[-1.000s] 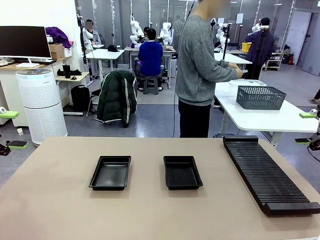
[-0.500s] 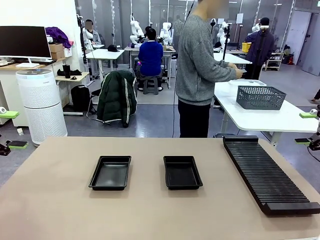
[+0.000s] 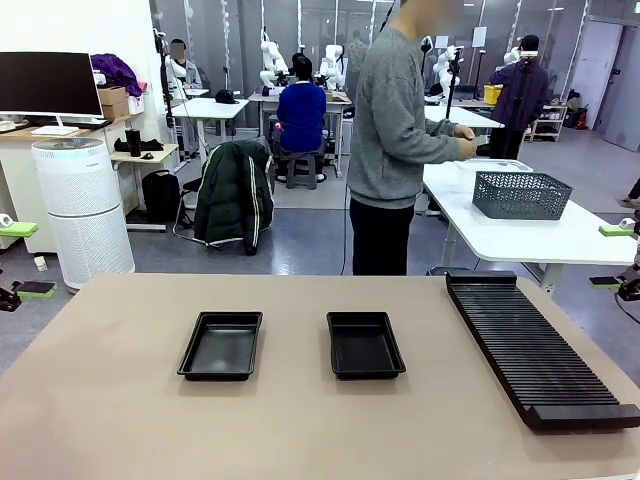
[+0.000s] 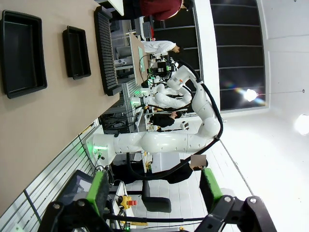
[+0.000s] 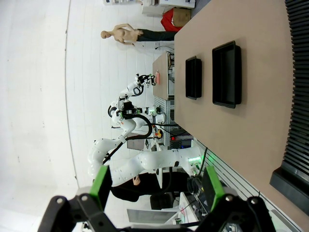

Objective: Inspect and transfer BCBs to ESD trays.
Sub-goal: Pick up the Blank PCB from the PCB Rack and place it in the left ESD tray.

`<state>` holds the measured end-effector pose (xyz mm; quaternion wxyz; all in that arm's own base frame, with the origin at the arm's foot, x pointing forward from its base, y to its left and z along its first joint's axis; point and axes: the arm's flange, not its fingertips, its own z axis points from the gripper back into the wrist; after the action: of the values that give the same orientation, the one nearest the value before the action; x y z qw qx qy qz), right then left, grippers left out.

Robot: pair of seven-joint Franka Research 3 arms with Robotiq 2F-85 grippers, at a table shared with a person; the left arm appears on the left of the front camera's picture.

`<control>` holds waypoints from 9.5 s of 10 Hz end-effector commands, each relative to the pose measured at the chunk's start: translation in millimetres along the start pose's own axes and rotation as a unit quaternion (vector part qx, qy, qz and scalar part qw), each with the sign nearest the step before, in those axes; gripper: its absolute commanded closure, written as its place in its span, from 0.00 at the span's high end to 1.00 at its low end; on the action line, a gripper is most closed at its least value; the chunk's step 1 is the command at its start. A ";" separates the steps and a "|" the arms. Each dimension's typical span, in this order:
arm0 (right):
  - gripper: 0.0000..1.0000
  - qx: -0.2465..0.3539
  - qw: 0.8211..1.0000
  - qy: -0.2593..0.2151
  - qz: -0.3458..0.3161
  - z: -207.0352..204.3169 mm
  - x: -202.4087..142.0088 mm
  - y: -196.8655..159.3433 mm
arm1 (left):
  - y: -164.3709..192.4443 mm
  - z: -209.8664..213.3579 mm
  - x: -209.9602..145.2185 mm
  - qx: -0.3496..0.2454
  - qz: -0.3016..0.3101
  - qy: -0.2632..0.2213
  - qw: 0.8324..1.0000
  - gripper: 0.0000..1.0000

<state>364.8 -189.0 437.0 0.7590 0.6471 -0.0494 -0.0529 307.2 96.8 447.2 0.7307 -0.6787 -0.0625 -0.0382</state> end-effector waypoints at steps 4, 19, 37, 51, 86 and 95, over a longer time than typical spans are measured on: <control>1.00 0.001 1.000 0.000 0.005 -0.6 -0.5 0.7 | -0.8 1.1 -1.0 0.002 -0.001 0.000 1.000 1.00; 1.00 0.001 1.000 0.000 0.005 -0.6 -0.5 0.7 | -0.8 1.1 -1.0 0.002 -0.001 0.000 1.000 1.00; 1.00 0.001 1.000 0.000 0.005 -0.6 -0.5 0.7 | -0.8 1.1 -1.0 0.002 -0.001 0.000 1.000 1.00; 1.00 -0.276 0.916 0.054 0.287 8.8 31.0 193.4 | -0.8 1.1 -1.0 0.002 -0.001 0.000 1.000 1.00; 1.00 -0.408 0.503 0.425 0.633 -115.5 75.4 78.5 | -0.8 1.1 -1.0 0.002 -0.001 0.000 1.000 1.00; 1.00 -0.449 0.487 0.434 0.610 -150.6 72.9 10.5 | -0.8 1.1 -1.0 0.002 -0.001 0.000 1.000 1.00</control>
<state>460.1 -57.0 431.5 0.7076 -0.0138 -0.0714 0.7029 307.7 96.5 447.7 0.7315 -0.6778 -0.0622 -0.0389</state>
